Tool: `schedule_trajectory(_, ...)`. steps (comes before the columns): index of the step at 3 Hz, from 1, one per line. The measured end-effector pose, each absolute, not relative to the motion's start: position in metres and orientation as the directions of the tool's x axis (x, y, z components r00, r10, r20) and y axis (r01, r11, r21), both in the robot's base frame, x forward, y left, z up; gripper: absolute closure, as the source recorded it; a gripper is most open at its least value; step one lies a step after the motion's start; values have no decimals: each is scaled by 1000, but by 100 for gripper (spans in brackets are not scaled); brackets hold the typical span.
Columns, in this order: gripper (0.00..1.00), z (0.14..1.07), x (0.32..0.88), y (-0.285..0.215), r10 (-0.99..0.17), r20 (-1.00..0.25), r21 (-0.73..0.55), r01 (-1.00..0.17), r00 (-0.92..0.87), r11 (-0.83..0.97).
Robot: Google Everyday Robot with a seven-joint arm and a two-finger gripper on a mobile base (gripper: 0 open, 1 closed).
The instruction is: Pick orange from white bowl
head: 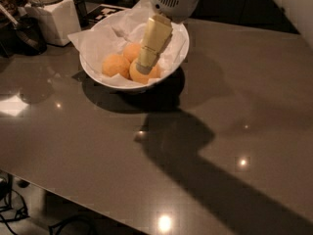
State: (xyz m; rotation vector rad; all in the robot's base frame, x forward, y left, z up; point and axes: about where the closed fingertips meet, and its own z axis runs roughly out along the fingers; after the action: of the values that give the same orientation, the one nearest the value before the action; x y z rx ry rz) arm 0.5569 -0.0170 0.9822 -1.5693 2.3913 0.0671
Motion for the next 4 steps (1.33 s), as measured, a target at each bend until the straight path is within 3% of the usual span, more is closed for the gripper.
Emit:
schedule_trajectory(3, 0, 975, 598, 19, -849, -279, -122, -860, -449, 495)
schedule_trajectory(4, 6, 966, 608, 22, -824, -272, -98, -837, -497, 538)
